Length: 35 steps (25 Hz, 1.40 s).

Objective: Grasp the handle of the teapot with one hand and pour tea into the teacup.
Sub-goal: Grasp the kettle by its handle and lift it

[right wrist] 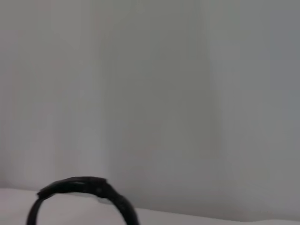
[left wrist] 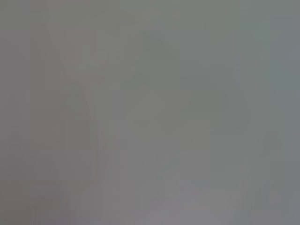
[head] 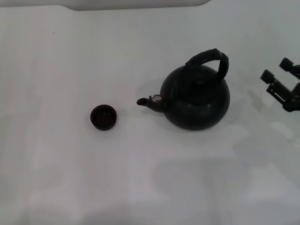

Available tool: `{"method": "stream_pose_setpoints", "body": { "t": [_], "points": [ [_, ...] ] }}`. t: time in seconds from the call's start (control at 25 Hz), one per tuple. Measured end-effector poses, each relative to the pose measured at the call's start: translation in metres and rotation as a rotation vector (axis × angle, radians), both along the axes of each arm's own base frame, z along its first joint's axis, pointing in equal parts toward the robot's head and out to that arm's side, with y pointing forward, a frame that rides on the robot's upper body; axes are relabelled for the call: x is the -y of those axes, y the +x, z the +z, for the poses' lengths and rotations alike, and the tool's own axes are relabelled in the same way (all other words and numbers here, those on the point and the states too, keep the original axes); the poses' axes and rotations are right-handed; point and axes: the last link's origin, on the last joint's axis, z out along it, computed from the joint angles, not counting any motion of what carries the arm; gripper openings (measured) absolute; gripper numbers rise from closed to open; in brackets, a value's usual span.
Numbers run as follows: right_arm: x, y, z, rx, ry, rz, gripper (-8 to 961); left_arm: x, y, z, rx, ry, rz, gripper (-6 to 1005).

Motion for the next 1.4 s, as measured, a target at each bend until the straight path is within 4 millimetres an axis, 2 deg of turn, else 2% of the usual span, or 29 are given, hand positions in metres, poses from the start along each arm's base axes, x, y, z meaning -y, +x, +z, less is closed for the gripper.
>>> {"method": "stream_pose_setpoints", "body": {
  "t": [0.52, 0.96, 1.4],
  "points": [
    [-0.02, -0.031, -0.019, 0.023, -0.081, 0.139, 635, 0.009, -0.007, -0.008, 0.021, -0.034, 0.051, 886],
    [-0.033, -0.041, -0.033, 0.102, -0.123, 0.162, 636, 0.011, -0.005, -0.017, 0.046, -0.061, 0.049, 887],
    [-0.045, -0.047, -0.032, 0.102, -0.102, 0.16, 635, 0.01, -0.001, -0.02, 0.042, -0.081, 0.023, 886]
  ]
}}
